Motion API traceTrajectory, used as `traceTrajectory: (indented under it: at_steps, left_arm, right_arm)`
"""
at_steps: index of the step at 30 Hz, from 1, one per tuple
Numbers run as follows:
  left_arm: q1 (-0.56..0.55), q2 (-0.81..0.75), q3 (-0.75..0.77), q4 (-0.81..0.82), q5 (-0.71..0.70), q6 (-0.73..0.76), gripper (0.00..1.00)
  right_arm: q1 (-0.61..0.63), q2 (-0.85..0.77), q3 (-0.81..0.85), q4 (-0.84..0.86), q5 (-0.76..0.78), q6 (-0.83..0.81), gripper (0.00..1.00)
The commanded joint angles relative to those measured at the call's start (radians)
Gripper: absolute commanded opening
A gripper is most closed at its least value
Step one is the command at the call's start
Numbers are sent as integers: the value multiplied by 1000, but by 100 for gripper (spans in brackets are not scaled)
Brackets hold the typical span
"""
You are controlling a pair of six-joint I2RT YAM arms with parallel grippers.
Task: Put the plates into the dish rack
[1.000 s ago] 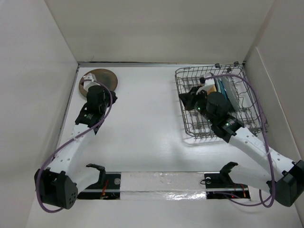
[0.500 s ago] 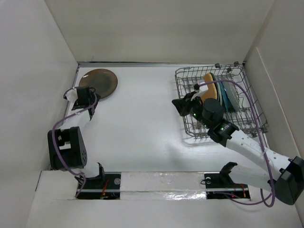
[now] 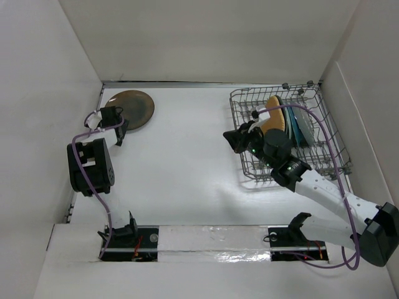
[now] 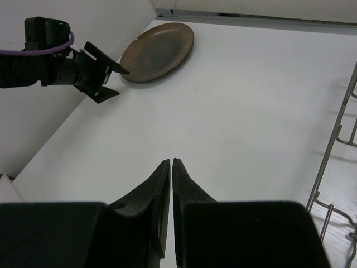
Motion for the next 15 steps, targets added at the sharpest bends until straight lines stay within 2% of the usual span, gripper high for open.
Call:
traceTrajectory:
  at_steps: [1,15]
  left_arm:
    - [15,33,54,-10,13,-33,60]
    - [15,126,16,139,105,-142,49]
  right_arm:
    - [9,14,7,67,-10,-3,11]
    - [9,31,11,65,0,-6,12]
